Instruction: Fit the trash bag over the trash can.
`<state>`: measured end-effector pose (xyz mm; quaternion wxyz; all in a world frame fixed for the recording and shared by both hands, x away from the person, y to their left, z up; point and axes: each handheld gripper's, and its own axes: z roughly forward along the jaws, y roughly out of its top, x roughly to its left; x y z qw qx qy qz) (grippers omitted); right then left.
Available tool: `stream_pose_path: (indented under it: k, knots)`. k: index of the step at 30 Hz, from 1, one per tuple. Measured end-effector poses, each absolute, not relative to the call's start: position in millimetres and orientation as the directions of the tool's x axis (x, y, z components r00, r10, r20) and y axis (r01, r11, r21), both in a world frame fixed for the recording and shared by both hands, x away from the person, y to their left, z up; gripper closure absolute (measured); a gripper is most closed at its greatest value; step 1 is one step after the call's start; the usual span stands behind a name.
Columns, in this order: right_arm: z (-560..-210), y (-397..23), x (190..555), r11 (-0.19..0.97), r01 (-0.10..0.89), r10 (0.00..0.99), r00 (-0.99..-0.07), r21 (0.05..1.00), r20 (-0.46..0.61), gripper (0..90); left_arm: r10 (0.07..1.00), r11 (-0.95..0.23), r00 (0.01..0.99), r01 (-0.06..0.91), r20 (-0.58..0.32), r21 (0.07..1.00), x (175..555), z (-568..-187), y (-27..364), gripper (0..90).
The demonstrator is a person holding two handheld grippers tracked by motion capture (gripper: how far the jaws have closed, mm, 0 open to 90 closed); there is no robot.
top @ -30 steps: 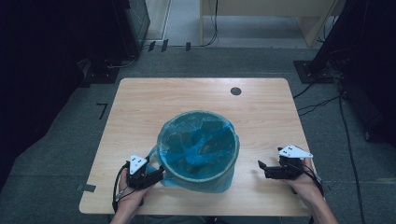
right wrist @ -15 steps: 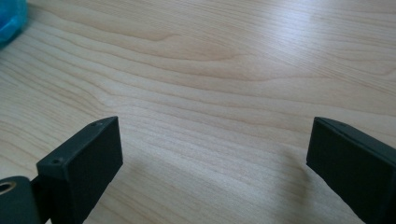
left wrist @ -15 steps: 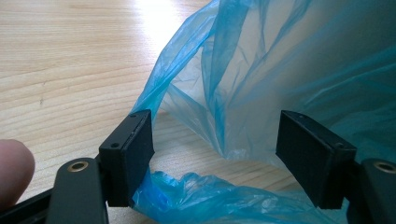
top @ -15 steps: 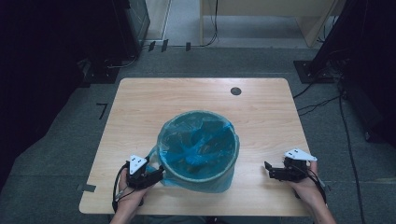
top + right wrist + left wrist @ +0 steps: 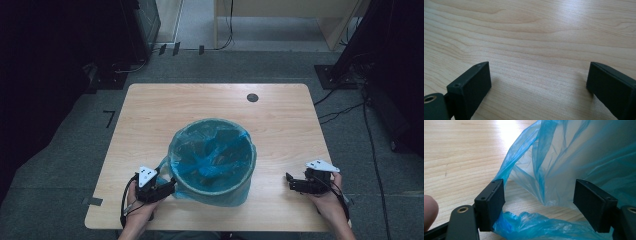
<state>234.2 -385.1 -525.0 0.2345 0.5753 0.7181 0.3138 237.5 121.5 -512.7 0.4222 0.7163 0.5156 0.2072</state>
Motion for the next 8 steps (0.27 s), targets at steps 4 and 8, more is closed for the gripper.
stream_pose_path:
  k: [4, 8]
  knots:
    - [-525.1, -385.1, 234.2, 0.141, 0.679, 0.973, -0.228, 0.721, 0.025, 5.4, 0.914, -0.111, 0.381, 0.564, -0.138, 0.818, 238.0, -513.2, 121.2, 24.3]
    - [-525.1, -385.2, 234.2, 0.141, 0.679, 0.973, -0.229, 0.721, 0.024, 5.4, 0.912, -0.106, 0.383, 0.565, -0.146, 0.818, 238.8, -512.2, 121.0, 24.5]
